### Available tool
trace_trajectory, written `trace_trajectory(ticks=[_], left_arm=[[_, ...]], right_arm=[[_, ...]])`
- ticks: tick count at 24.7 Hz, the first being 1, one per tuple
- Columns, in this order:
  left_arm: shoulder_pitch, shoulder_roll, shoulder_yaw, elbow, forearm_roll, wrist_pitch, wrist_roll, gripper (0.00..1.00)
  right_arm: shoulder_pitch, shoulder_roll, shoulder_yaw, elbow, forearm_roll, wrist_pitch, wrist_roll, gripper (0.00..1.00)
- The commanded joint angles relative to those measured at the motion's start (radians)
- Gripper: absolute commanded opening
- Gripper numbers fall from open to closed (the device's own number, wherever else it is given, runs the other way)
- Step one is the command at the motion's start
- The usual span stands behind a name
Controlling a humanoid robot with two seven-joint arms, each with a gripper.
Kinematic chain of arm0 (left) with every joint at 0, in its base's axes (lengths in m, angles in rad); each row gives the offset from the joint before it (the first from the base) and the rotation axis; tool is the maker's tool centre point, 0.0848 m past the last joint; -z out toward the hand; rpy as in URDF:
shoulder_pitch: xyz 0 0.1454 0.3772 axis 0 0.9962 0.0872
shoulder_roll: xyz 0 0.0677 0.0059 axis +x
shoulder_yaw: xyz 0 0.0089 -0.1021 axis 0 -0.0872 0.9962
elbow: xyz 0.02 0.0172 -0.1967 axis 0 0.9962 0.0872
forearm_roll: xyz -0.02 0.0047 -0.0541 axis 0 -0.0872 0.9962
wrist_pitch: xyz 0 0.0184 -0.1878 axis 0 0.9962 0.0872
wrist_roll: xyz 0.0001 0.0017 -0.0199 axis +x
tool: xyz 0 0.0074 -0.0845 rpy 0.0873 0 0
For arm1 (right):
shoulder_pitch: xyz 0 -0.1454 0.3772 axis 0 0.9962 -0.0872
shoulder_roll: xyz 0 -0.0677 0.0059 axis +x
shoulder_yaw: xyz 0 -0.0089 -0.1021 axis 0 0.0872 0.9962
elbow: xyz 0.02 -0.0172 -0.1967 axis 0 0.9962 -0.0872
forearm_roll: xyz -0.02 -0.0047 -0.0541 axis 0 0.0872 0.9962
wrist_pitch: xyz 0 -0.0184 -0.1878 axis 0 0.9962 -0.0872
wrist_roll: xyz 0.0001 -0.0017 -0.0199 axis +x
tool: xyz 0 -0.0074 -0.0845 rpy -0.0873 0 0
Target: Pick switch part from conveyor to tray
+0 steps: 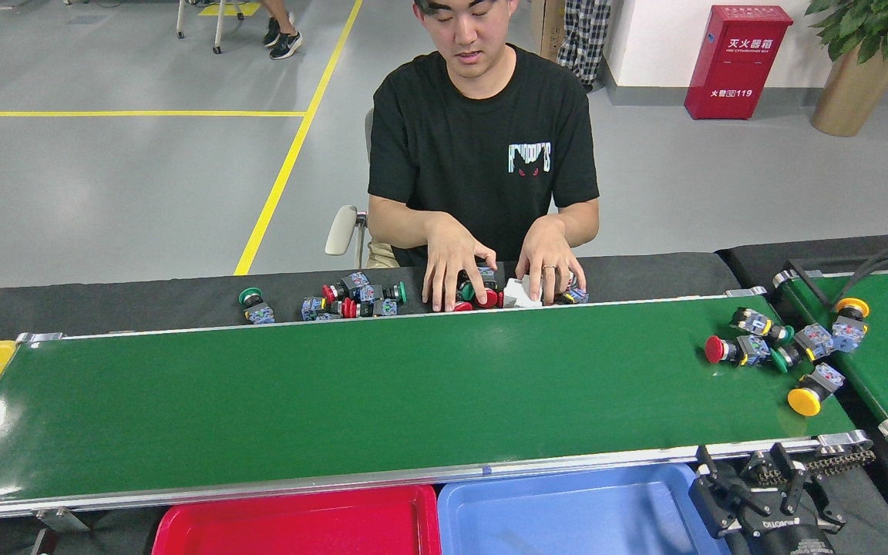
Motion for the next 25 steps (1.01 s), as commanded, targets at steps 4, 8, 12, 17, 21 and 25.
trace_trajectory(ticks=[4,8,12,17,21,25], left_arm=[[0.000,0.008,0.006,-0.011,0.004,0.001,0.008,1.00],[0.000,0.006,0.006,-0.011,0.004,0.000,0.008,1.00],[-0.002,0.006,0.003,-0.012,0.004,0.000,0.006,1.00],[-0.005,0.006,-0.003,-0.014,0.004,0.000,0.008,1.00],[-0.003,0.005,-0.004,-0.017,0.004,0.000,0.008,1.00],[-0.005,0.005,0.000,-0.016,0.004,0.000,0.008,1.00]], right_arm=[[-0.086,-0.003,-0.022,0.084,0.004,0.011,0.017,1.00],[-0.124,-0.005,-0.020,0.138,0.004,0.048,0.056,1.00],[-0.188,0.010,-0.019,0.216,0.004,0.067,0.082,1.00],[-0.293,0.047,-0.008,0.335,0.004,0.080,0.086,0.94],[-0.305,0.037,0.036,0.346,0.007,0.035,0.079,0.47],[-0.297,0.029,0.050,0.337,0.018,-0.098,0.068,0.07]])
